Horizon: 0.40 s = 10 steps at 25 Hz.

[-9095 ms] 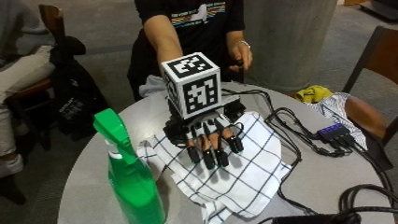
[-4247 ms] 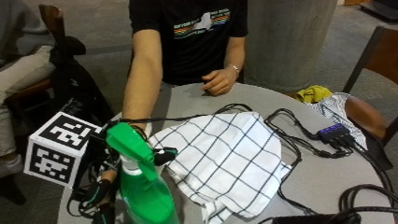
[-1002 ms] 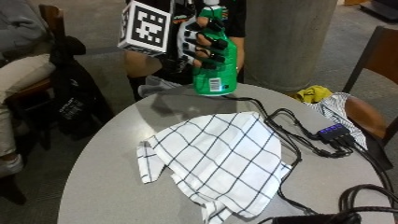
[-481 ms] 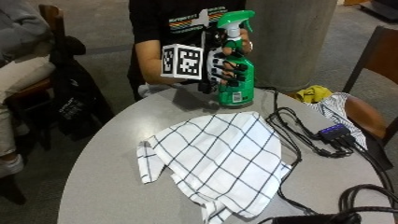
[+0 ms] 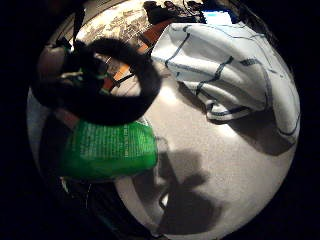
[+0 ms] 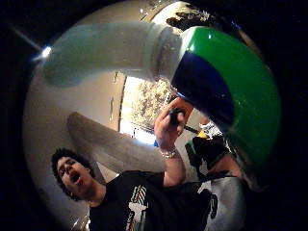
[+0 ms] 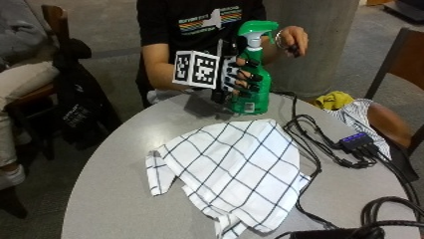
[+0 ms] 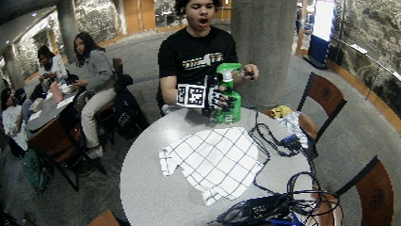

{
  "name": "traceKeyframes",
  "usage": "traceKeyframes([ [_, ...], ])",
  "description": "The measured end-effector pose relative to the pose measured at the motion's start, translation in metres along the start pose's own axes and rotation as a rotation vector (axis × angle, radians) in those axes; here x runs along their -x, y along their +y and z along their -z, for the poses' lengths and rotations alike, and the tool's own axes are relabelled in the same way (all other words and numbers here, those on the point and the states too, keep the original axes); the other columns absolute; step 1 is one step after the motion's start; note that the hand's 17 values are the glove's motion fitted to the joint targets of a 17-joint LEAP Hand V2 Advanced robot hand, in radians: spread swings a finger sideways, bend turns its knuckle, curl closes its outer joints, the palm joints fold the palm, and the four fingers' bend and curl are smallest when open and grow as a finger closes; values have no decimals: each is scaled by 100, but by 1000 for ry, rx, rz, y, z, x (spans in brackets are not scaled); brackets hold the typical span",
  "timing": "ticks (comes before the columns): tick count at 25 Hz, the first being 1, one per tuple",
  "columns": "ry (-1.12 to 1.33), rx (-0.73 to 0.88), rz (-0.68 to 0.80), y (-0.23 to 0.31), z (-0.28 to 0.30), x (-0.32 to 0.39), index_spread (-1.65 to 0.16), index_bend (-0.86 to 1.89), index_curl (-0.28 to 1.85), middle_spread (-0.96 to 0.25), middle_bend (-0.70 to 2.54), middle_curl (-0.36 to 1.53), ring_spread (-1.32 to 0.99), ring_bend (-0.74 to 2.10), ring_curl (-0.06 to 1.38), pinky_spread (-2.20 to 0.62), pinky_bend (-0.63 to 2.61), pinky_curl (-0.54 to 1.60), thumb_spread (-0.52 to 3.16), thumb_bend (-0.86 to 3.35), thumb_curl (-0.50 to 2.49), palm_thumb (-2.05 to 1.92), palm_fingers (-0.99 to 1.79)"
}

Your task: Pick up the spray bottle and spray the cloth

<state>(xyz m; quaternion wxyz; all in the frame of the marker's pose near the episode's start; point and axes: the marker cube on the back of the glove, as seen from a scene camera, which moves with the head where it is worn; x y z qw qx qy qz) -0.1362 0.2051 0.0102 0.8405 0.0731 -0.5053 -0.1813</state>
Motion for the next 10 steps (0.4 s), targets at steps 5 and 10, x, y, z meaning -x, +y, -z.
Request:
traceKeyframes([
  [5, 112, -76, -8, 33, 33, -6, -29, 3, 21, -1, 24, 44, -1, 40, 39, 13, 53, 35, 84, -5, 50, 81, 77],
  [10, 304, -123, -47, 67, 62, -21, -28, 12, 22, -2, 25, 44, 0, 38, 37, 14, 48, 32, 88, -4, 48, 78, 78],
])
